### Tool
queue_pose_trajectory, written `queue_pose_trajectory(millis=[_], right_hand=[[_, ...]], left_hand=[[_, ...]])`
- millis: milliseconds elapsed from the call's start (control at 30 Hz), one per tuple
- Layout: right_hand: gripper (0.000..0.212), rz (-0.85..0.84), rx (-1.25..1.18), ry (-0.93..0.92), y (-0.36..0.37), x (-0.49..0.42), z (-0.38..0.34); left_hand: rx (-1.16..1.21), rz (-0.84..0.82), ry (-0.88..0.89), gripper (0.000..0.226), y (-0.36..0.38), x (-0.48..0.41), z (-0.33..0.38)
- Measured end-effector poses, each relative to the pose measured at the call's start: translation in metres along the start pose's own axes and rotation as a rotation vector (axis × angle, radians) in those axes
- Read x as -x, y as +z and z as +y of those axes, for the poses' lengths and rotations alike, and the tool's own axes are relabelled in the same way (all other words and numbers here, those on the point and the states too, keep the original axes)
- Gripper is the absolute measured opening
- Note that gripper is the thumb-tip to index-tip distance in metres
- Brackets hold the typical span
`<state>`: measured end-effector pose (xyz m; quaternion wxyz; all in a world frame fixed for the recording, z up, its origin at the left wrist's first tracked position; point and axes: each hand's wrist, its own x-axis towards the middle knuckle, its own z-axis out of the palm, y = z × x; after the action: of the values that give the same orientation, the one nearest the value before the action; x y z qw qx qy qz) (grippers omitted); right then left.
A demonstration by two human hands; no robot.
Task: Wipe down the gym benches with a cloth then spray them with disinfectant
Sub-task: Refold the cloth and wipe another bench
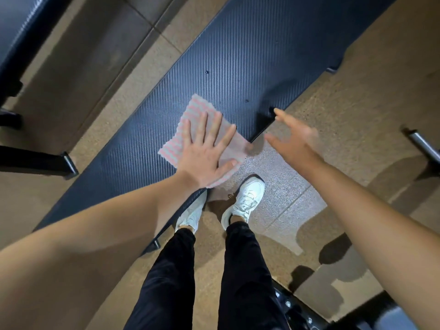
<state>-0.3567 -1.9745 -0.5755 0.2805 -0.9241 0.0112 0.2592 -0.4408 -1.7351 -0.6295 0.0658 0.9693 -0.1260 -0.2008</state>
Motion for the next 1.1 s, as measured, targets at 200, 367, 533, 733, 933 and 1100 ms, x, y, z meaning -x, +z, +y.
queue_pose_trajectory(millis=[200, 367, 533, 733, 933, 1100], right_hand=[[0.094, 0.189, 0.173, 0.049, -0.031, -0.057, 0.014], [0.101, 0.069, 0.311, 0.043, -0.038, -0.084, 0.021], [0.103, 0.014, 0.371, 0.041, -0.043, -0.091, 0.020], [0.104, -0.091, 0.404, 0.030, -0.050, -0.097, 0.022], [0.104, -0.111, 0.413, -0.013, -0.055, -0.101, 0.027], [0.091, -0.158, 0.325, -0.084, -0.073, -0.100, 0.041]], left_hand=[[-0.093, 0.018, 0.198, 0.081, 0.001, -0.010, -0.011], [-0.079, 0.085, 0.107, 0.078, -0.018, -0.057, -0.042], [0.013, 0.081, -0.128, 0.077, -0.045, -0.111, -0.058], [0.077, 0.103, -0.375, 0.080, -0.071, -0.164, -0.046], [0.030, 0.081, -0.226, 0.080, -0.056, -0.153, 0.001], [-0.029, 0.035, -0.033, 0.080, -0.030, -0.115, 0.058]])
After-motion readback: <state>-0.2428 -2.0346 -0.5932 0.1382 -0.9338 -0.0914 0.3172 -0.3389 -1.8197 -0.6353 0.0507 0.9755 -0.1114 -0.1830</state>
